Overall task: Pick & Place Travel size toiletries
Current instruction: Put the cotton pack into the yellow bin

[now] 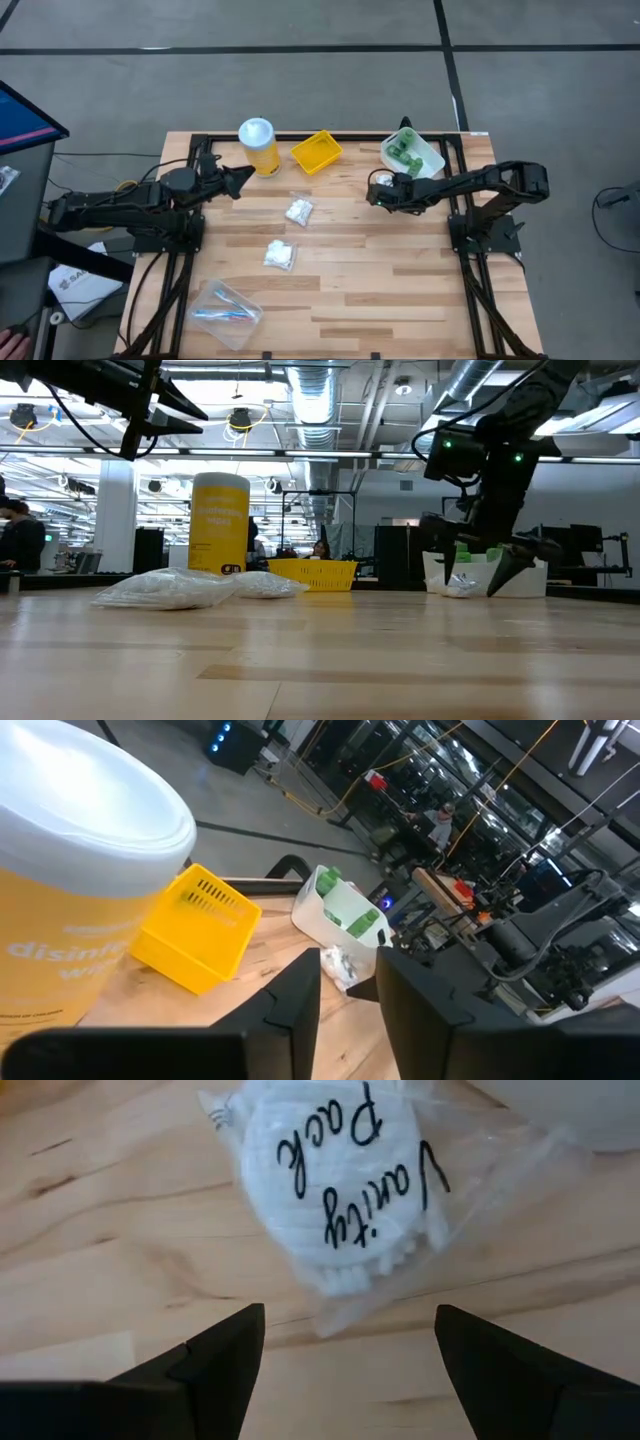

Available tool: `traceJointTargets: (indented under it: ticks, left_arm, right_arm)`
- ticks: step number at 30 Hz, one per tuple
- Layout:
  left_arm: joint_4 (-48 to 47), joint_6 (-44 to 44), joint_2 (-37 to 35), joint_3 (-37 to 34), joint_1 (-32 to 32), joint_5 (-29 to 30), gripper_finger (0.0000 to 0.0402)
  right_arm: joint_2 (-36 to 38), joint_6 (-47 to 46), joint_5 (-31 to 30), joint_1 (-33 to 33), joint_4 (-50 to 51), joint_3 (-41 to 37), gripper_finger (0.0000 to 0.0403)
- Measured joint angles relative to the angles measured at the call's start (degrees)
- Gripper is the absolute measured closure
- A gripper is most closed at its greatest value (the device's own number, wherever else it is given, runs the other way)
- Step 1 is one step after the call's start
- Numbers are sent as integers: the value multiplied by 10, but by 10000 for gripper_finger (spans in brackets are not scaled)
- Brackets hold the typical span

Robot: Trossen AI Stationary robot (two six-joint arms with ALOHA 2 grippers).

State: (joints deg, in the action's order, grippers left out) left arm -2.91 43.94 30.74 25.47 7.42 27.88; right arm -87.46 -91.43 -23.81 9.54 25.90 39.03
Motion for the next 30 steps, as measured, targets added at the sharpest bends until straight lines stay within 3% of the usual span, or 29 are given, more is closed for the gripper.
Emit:
traceJointTargets:
  ticks: [7, 13, 24, 30]
  left_arm:
    - [0, 0, 0, 0, 0, -1, 302]
    - [0, 0, 0, 0, 1, -1, 302]
    - [3, 0, 0, 0, 1, -2, 302]
    - [4, 0, 0, 0, 1, -1, 302]
  right_arm:
    - [-21, 28, -1, 18, -25, 0, 120]
    - [-63, 61, 2, 35, -53, 16, 156]
    - [-60, 78, 13, 38, -33, 18, 324]
    - [-60, 99, 14, 38, -38, 18, 392]
